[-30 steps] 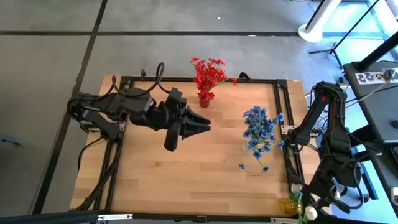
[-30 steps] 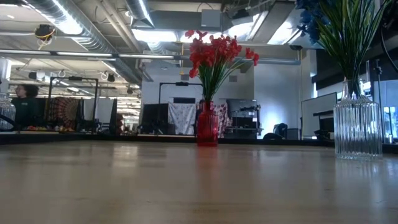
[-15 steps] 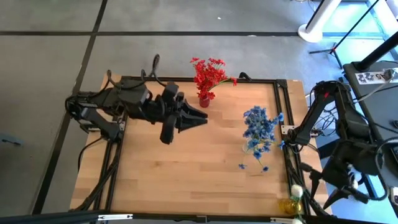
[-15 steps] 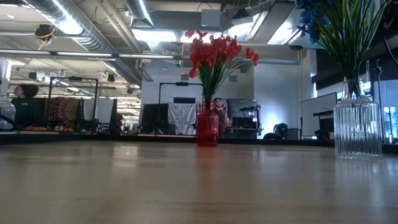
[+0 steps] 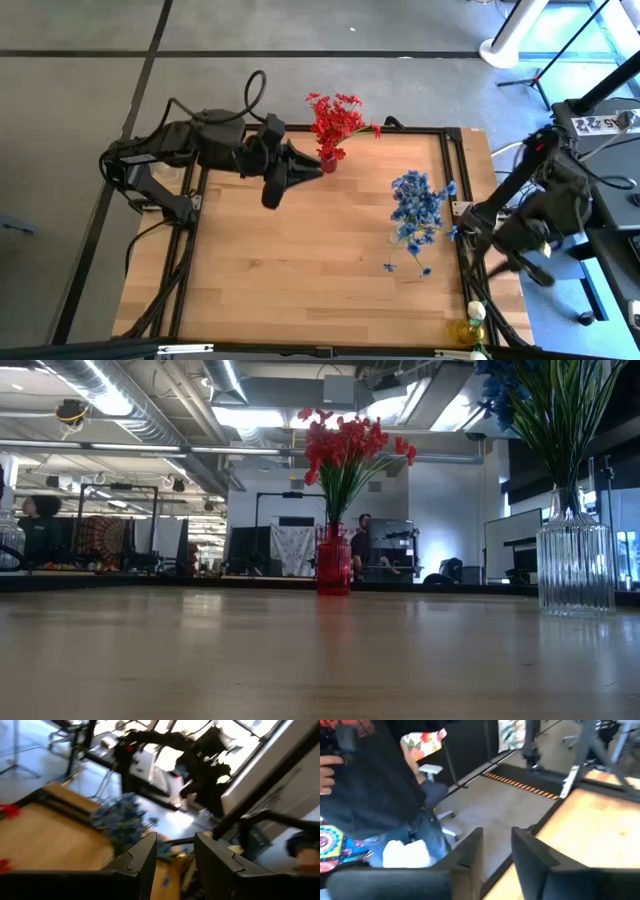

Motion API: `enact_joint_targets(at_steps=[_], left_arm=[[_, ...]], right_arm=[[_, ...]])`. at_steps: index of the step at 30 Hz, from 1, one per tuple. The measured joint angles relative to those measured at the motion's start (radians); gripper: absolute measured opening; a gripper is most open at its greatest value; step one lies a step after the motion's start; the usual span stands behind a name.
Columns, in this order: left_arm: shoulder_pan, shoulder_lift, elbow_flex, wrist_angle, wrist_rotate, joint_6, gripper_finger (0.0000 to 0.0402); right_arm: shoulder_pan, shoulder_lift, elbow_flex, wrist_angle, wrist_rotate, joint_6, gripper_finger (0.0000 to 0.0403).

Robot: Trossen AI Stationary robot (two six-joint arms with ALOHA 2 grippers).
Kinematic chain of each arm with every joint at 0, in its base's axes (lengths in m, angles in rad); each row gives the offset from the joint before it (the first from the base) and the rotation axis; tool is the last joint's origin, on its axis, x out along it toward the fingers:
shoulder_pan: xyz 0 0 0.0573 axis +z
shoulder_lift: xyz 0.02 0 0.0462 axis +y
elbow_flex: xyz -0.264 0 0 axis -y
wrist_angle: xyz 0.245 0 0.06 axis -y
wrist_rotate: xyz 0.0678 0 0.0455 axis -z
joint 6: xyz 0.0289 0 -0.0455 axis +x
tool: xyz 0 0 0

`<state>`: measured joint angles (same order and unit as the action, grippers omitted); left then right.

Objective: Sort flowers into vase by color
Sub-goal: Return to Home Position

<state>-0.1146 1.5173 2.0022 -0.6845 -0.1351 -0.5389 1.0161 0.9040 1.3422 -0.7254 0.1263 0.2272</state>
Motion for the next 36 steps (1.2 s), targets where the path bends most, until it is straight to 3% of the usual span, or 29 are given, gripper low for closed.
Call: enact_joint_targets(at_steps=[7,11,15,20,27,36], left_arm=[[0.122,-0.029,-0.001,-0.096,0.062,0.097,0.0126],[0.196,-0.09,-0.063,-0.054,0.118,0.171,0.0126],[0.285,-0.206,-0.238,0.026,0.161,0.184,0.0126],[0.401,-0.403,-0.586,0.265,0.295,0.185,0.0126],[0.525,-0.682,-0.992,0.465,0.338,0.227,0.0126],[0.6,-0.973,-1.365,0.692,0.326,0.306,0.0126]], right_arm=[[-0.484,-0.008,0.0,0.007,-0.265,-0.18,0.0035],[-0.772,-0.007,0.0,0.051,-0.398,-0.283,0.0005],[-1.042,-0.009,0.0,0.071,-0.478,-0.345,0.001],[-1.295,-0.058,-0.001,0.093,-0.545,-0.407,0.0003],[-1.474,-0.237,-0.034,0.099,-0.511,-0.412,0.0003],[-1.495,-0.539,-0.233,0.186,-0.375,-0.184,0.0001]])
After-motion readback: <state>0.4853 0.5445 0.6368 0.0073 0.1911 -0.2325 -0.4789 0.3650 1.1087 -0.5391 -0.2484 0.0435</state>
